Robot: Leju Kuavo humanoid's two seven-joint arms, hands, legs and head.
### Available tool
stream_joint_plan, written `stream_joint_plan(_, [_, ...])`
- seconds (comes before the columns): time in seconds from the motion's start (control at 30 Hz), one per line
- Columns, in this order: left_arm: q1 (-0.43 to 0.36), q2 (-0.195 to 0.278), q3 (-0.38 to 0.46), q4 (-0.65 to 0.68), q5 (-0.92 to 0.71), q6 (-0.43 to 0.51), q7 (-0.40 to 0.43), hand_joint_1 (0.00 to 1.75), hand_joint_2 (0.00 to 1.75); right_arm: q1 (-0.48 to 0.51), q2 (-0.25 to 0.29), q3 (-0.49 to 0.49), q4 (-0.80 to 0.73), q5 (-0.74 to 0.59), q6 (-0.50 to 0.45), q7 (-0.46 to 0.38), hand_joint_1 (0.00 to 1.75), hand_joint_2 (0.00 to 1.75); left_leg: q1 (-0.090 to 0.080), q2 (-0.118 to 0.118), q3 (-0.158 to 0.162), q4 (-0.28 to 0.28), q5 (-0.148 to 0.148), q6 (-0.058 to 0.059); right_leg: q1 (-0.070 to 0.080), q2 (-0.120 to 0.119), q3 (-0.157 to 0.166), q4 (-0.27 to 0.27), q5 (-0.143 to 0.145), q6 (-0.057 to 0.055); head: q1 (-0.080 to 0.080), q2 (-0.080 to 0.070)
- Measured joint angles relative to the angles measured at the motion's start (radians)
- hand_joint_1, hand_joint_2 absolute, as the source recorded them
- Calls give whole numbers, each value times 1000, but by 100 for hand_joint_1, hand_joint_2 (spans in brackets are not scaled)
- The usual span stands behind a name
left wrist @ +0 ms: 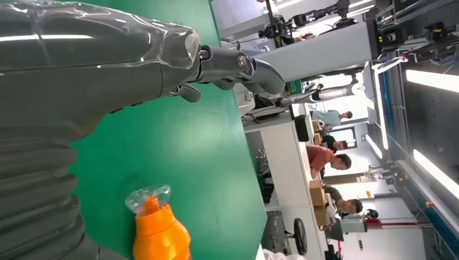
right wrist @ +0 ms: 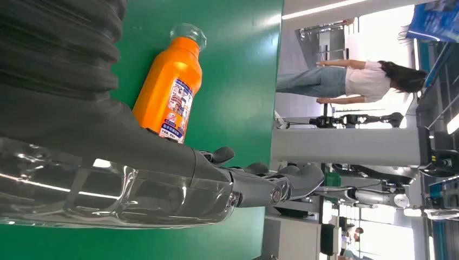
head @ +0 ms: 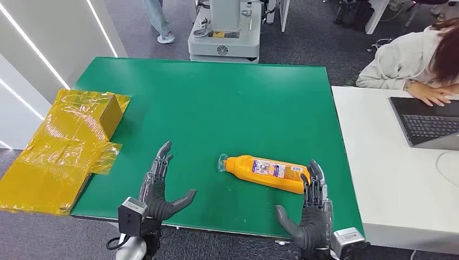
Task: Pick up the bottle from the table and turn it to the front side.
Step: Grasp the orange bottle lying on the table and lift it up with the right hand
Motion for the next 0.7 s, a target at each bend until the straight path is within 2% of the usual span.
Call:
stream_joint_plan(0.03, [-2, -1, 0, 0, 0, 0, 0, 0, 175, 0, 0, -1, 0, 4, -1, -1, 0, 175, 0, 0, 0, 0, 0, 0, 0, 0, 0, 0, 0, 0, 0, 0])
stream_joint_plan(0.07, [-8, -1, 0, 1, 0, -4, 0, 0, 175, -4, -3, -1, 0, 61, -26, -2, 0, 175, 0, 0, 0, 0, 0, 0, 0, 0, 0, 0, 0, 0, 0, 0])
stream_joint_plan(0.17, [-37, -5, -3, 9, 2, -27, 0, 0, 175, -32, -35, -14, 8, 305, -124, -3, 0, 175, 0, 0, 0, 0, 0, 0, 0, 0, 0, 0, 0, 0, 0, 0])
stream_joint_plan(0.33, [-82, -7, -18, 53, 31, -55, -24, 0, 175, -113, -123, -36, 92, 455, -169, 49, 0, 175, 0, 0, 0, 1, 0, 0, 0, 0, 0, 0, 2, 1, 0, 0])
stream_joint_plan(0.5, [-141, -4, -29, 125, 63, -73, -60, 0, 175, -297, -201, -15, 293, 600, -127, 163, 0, 175, 0, 1, 0, 2, 3, 1, 0, 2, 0, 0, 4, 2, 0, 0])
stream_joint_plan(0.7, [-179, 4, -40, 184, 75, -86, -78, 0, 175, -542, -244, 73, 578, 732, -37, 252, 0, 175, 0, 1, 0, 2, 4, 2, 0, 2, 0, 1, 5, 1, 0, 0])
